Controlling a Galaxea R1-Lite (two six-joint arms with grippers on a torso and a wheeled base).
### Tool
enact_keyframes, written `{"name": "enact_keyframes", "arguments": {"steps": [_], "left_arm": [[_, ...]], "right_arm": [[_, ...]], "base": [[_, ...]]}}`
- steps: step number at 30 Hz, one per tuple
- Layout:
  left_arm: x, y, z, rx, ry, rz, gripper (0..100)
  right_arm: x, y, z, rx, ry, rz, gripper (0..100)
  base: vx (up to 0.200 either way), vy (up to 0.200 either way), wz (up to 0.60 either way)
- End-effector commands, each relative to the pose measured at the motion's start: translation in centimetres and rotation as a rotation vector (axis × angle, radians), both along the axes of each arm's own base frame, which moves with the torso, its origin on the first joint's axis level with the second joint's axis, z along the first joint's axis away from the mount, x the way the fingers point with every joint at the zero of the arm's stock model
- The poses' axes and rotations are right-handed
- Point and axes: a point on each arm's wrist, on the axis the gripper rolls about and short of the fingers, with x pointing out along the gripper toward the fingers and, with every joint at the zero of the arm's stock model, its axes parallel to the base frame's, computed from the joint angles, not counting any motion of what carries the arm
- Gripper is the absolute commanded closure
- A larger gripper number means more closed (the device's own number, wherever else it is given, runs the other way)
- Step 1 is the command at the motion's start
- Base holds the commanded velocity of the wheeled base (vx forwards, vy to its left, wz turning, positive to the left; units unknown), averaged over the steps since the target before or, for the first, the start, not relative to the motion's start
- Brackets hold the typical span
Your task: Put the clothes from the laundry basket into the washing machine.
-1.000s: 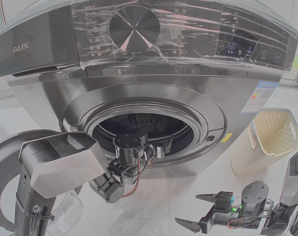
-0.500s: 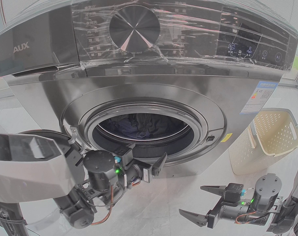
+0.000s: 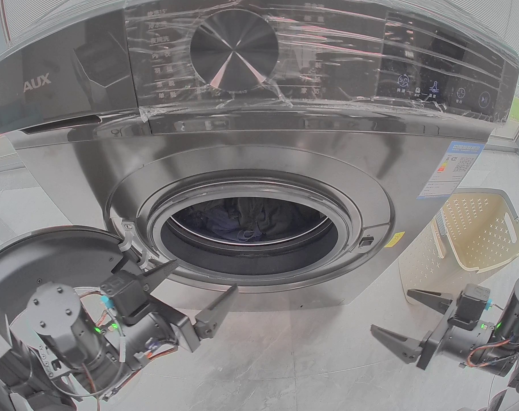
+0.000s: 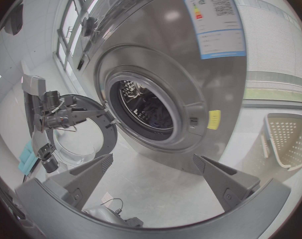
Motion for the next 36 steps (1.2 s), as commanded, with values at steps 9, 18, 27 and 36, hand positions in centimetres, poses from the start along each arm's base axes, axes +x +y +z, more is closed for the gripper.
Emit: {"name": "enact_keyframes", "arguments": {"steps": [9,18,27,36], "left_arm": [[-4.3,7.1,3.5,-0.012,-0.172,0.169,0],[-8.8,11.2,3.7,0.019,-0.17,0.246,0],[-12.5,13.6,1.5,0.071,-0.104,0.287,0],[-14.1,14.5,0.2,0.034,-0.074,0.348,0]], "right_arm": [[-5.5,-7.5,1.8,0.033,-0.108,-0.308,0],[-11.2,-10.2,0.2,-0.001,-0.168,-0.456,0],[-13.4,-10.6,0.2,-0.008,-0.181,-0.547,0],[-13.9,-10.7,-1.1,-0.004,-0.202,-0.595,0]], "base": [[-0.2,0.0,0.0],[-0.2,0.0,0.0],[-0.133,0.0,0.0],[-0.133,0.0,0.0]]}}
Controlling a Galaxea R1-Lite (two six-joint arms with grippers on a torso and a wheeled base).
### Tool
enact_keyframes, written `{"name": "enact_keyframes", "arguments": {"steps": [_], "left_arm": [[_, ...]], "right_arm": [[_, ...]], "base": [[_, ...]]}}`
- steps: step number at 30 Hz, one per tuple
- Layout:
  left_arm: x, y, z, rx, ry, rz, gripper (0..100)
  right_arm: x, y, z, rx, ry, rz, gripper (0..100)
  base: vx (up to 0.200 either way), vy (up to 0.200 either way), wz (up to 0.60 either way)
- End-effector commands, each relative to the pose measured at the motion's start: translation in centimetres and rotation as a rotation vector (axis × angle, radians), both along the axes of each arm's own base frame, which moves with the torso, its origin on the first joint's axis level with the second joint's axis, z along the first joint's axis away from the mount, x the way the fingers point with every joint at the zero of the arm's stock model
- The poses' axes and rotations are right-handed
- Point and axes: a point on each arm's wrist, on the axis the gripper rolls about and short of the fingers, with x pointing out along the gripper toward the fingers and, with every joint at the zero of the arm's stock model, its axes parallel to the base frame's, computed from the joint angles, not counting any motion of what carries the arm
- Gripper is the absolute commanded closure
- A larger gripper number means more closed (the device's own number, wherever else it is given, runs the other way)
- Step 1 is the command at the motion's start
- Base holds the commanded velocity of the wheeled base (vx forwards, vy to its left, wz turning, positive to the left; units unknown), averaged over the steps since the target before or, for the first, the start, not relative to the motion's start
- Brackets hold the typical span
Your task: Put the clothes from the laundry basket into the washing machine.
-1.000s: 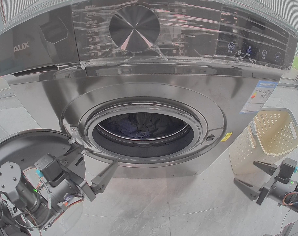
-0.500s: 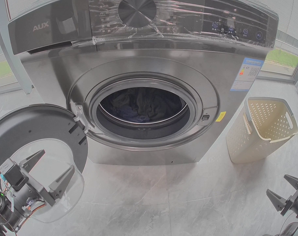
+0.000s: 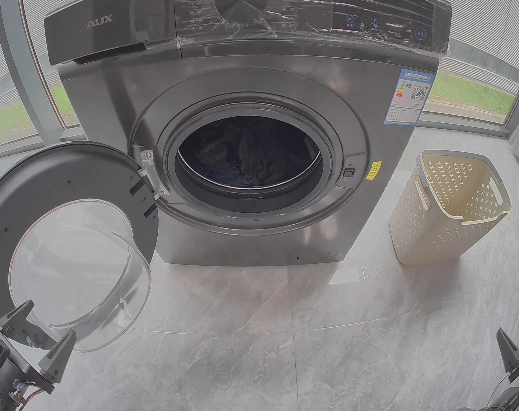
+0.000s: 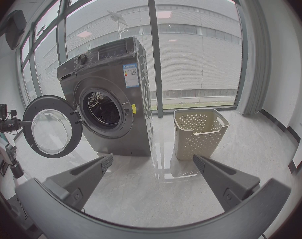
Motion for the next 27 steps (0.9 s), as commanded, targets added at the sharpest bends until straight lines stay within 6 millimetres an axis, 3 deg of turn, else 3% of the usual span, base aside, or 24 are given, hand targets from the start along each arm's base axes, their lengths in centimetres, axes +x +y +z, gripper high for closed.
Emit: {"name": "enact_keyframes", "arguments": {"steps": [1,5,11,15,19,27], "left_arm": [[-1.8,1.0,-0.8,-0.043,-0.069,0.062,0],[-3.3,1.5,-2.0,-0.047,-0.084,0.122,0],[-4.8,1.5,-4.3,-0.021,-0.032,0.146,0],[-4.8,1.5,-4.4,-0.019,-0.015,0.176,0],[-5.2,1.2,-4.7,-0.007,-0.038,0.287,0],[-5.6,1.1,-5.3,0.028,-0.042,0.262,0]], "right_arm": [[-1.0,-0.1,-1.2,0.008,-0.066,-0.051,0],[-0.7,0.0,-3.1,0.006,-0.032,-0.054,0],[-0.7,0.0,-3.1,-0.003,-0.025,-0.082,0],[-1.1,0.0,-3.2,-0.045,-0.06,-0.146,0],[-1.5,0.3,-3.9,-0.044,-0.053,-0.061,0],[-1.5,0.3,-3.9,-0.047,-0.058,-0.063,0]], "base": [[-0.2,0.0,0.0],[-0.1,0.0,0.0],[0.0,0.0,0.0],[-0.1,0.0,0.0],[-0.2,0.0,0.0],[0.0,0.0,0.0]]}}
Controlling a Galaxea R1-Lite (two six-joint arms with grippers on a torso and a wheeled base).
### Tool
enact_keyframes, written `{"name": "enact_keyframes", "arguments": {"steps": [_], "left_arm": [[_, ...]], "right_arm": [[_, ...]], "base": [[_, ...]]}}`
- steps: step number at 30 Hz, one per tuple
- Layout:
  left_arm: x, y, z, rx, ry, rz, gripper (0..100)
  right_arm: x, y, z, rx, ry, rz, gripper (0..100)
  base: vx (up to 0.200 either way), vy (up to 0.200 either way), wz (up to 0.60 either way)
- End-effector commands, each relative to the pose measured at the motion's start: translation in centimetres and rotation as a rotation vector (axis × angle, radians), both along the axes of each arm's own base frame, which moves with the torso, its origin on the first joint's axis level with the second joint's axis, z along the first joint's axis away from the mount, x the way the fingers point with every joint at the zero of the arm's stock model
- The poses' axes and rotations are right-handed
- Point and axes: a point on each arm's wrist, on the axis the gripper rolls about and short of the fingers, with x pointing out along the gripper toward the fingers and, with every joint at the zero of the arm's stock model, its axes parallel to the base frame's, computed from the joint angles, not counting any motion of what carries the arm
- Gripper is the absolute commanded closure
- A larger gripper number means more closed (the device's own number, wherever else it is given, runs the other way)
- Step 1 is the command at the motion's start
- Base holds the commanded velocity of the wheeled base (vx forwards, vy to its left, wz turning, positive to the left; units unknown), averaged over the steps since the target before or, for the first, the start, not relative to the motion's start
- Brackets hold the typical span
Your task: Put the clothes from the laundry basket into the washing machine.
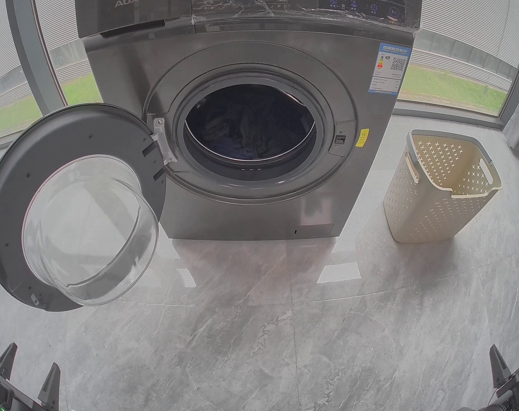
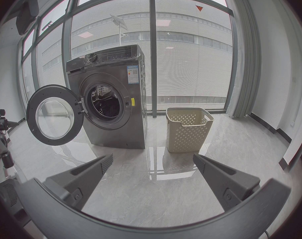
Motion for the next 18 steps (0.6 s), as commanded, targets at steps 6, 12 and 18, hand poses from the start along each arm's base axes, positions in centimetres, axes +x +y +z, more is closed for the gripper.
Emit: {"name": "enact_keyframes", "arguments": {"steps": [6,12,18], "left_arm": [[-0.2,-0.02,-0.32,-0.006,-0.05,0.007,0],[-0.2,0.0,-0.32,0.005,-0.05,0.016,0],[-0.2,-0.03,-0.32,0.012,-0.05,0.002,0]], "right_arm": [[-0.03,0.02,-0.4,0.003,-0.017,0.003,0],[-0.03,0.01,-0.4,0.008,-0.017,0.001,0],[-0.03,0.01,-0.41,0.003,-0.015,0.001,0]], "base": [[0.0,0.0,0.0],[0.0,0.0,0.0],[0.0,0.0,0.0]]}}
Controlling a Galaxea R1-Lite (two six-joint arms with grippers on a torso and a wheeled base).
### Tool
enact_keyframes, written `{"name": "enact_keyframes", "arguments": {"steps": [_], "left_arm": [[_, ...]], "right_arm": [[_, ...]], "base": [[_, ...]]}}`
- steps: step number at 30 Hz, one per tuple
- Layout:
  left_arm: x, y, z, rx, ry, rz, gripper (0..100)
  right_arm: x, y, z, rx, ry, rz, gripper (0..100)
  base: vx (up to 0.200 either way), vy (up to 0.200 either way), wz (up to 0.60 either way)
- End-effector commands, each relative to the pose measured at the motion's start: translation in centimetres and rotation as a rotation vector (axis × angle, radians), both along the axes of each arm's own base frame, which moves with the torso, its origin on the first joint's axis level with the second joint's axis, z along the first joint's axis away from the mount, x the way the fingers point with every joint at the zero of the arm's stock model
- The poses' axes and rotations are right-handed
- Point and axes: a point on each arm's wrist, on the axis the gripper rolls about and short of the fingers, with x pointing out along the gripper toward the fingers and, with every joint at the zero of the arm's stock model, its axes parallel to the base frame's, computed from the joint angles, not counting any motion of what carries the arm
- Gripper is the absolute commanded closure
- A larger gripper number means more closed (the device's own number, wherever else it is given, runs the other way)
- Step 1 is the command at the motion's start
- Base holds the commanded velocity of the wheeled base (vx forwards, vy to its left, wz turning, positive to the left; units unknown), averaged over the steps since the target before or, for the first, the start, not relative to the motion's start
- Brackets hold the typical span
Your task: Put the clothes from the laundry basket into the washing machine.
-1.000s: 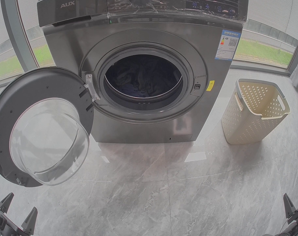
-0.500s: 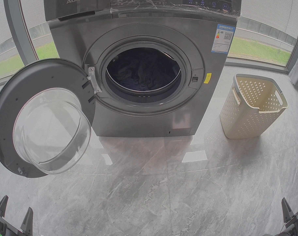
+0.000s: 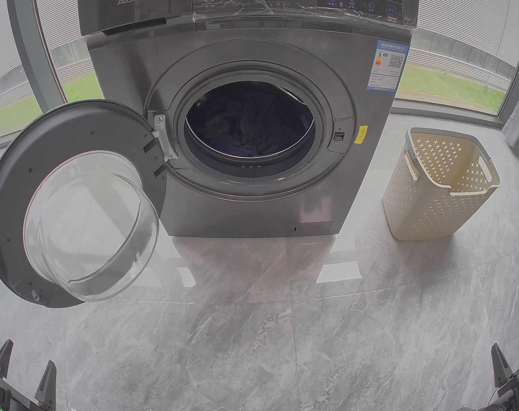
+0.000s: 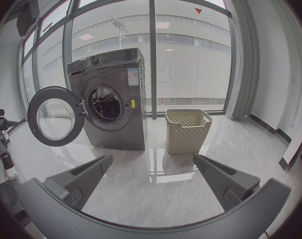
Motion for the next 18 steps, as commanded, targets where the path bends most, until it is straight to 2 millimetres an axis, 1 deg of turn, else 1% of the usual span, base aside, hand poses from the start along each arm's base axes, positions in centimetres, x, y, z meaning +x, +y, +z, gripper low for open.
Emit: {"name": "enact_keyframes", "arguments": {"steps": [1,3,7,18], "left_arm": [[0.04,0.0,-0.51,-0.01,0.004,-0.002,0],[0.04,0.0,-0.51,-0.015,0.004,0.0,0],[0.04,0.0,-0.51,-0.013,0.004,0.0,0],[0.04,0.01,-0.51,-0.015,0.004,0.003,0]], "right_arm": [[0.05,0.0,-0.5,-0.001,0.005,0.0,0],[0.05,0.0,-0.52,-0.001,0.007,0.0,0],[0.05,0.0,-0.52,0.0,0.007,0.0,0],[0.06,0.0,-0.51,-0.001,0.008,0.0,0]], "base": [[0.0,0.0,0.0],[0.0,0.0,0.0],[-0.2,0.0,0.0],[0.0,0.0,0.0]]}}
